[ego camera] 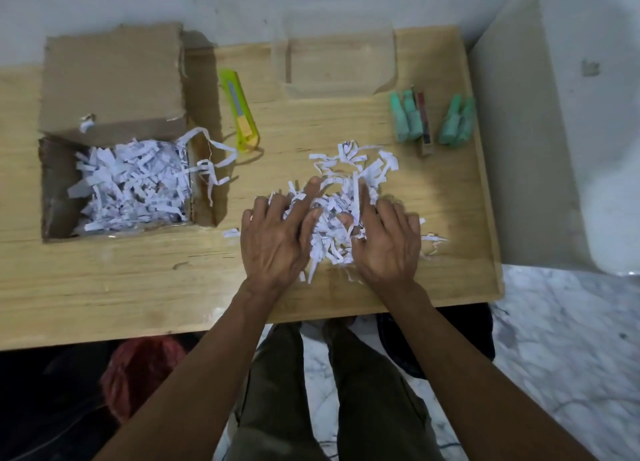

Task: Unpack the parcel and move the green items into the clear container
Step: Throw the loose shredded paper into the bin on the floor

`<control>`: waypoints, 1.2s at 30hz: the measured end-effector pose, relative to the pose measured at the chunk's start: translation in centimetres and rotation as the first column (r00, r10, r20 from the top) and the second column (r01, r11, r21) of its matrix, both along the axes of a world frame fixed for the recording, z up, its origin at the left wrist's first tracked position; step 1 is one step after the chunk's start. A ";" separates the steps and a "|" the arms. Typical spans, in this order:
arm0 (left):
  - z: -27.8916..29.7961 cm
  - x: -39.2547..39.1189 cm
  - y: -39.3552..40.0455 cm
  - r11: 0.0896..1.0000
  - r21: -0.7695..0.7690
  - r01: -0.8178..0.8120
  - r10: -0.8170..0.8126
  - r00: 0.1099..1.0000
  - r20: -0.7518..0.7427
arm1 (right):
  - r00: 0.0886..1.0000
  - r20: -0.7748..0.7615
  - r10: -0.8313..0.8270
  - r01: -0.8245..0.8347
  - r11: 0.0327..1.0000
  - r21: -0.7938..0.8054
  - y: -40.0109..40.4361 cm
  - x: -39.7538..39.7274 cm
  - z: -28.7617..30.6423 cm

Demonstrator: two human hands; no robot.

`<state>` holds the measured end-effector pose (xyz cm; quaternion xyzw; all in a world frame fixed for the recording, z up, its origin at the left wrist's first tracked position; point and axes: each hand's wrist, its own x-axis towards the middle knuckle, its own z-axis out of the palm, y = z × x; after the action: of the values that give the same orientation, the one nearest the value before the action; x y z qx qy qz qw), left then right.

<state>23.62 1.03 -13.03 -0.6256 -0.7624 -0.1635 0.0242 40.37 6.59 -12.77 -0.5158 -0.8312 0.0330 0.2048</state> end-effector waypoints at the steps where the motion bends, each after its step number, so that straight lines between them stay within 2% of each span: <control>1: 0.0 0.1 0.1 1.000 0.017 -0.008 0.008 1.000 0.025 | 1.000 0.007 -0.016 0.017 1.000 -0.008 0.1 0.0 0.0; 5: 0.7 0.5 0.4 0.999 0.026 -0.038 0.034 0.986 0.164 | 0.993 -0.055 -0.102 0.096 0.991 -0.095 -0.1 -0.2 0.4; 8: 2.2 0.7 0.6 0.996 0.038 -0.081 0.072 0.975 0.212 | 0.983 -0.106 -0.153 0.133 0.976 -0.171 -0.1 -0.4 1.7; 15: 8.6 -0.4 2.0 0.973 0.162 -0.161 0.106 0.947 0.304 | 0.922 -0.290 -0.258 0.198 0.955 -0.221 0.7 -1.4 8.0; 19: 12.3 -1.2 2.3 0.956 0.179 -0.234 0.143 0.900 0.412 | 0.866 -0.409 -0.289 0.220 0.953 -0.206 1.1 -1.8 12.2; 23: 15.8 -2.3 2.6 0.949 0.235 -0.209 0.072 0.872 0.484 | 0.821 -0.438 -0.366 0.300 0.929 -0.215 1.1 -2.5 16.6; 29: 20.4 -4.3 4.1 0.940 0.339 -0.041 -0.154 0.836 0.527 | 0.661 -0.610 -0.437 0.445 0.883 -0.151 -0.6 -3.3 22.9; 33: 22.3 -2.9 4.8 0.920 0.386 0.069 -0.287 0.790 0.542 | 0.544 -0.674 -0.499 0.568 0.811 -0.141 -2.8 -2.3 25.1; 36: 23.1 0.5 4.7 0.902 0.403 0.151 -0.367 0.760 0.536 | 0.425 -0.709 -0.562 0.677 0.718 -0.164 -5.2 -0.1 25.6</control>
<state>24.15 5.73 10.07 -0.6283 -0.5951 -0.4824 -0.1355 40.31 1.38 12.84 -0.7121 -0.4316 0.0924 0.5461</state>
